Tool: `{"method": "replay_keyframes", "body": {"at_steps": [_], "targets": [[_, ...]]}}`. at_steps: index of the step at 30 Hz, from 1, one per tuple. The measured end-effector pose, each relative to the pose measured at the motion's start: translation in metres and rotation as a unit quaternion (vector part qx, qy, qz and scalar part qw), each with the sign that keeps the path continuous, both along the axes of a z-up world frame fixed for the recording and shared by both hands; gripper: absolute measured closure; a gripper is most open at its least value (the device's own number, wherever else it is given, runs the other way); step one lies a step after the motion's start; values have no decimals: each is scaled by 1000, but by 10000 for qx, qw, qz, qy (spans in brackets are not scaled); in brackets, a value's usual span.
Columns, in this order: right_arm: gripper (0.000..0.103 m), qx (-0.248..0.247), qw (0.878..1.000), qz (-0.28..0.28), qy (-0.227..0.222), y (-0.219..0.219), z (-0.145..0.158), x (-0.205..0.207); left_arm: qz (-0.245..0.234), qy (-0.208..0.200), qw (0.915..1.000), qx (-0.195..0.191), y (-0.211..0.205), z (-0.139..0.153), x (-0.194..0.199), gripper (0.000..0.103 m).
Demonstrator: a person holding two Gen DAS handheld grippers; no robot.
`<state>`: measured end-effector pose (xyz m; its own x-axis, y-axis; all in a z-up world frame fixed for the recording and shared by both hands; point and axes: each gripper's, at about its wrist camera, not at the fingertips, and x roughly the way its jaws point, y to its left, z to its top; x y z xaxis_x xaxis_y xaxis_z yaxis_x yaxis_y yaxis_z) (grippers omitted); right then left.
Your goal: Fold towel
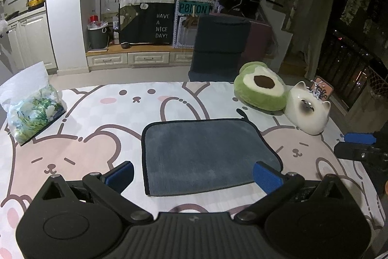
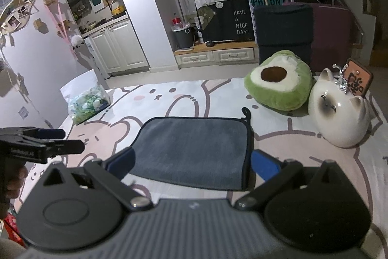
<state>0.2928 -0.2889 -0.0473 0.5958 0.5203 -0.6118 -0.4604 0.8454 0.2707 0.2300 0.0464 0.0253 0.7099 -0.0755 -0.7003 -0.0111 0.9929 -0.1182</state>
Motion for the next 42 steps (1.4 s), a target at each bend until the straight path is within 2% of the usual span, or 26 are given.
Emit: {"method": "replay_keyframes", "body": {"at_steps": [24, 42], "targets": [[0, 100, 9996, 25, -262, -11, 12, -77, -192, -364, 9989, 225, -28, 23, -82, 0], [0, 103, 9986, 62, -510, -18, 16, -124, -242, -634, 9976, 145, -38, 32, -130, 0]]}}
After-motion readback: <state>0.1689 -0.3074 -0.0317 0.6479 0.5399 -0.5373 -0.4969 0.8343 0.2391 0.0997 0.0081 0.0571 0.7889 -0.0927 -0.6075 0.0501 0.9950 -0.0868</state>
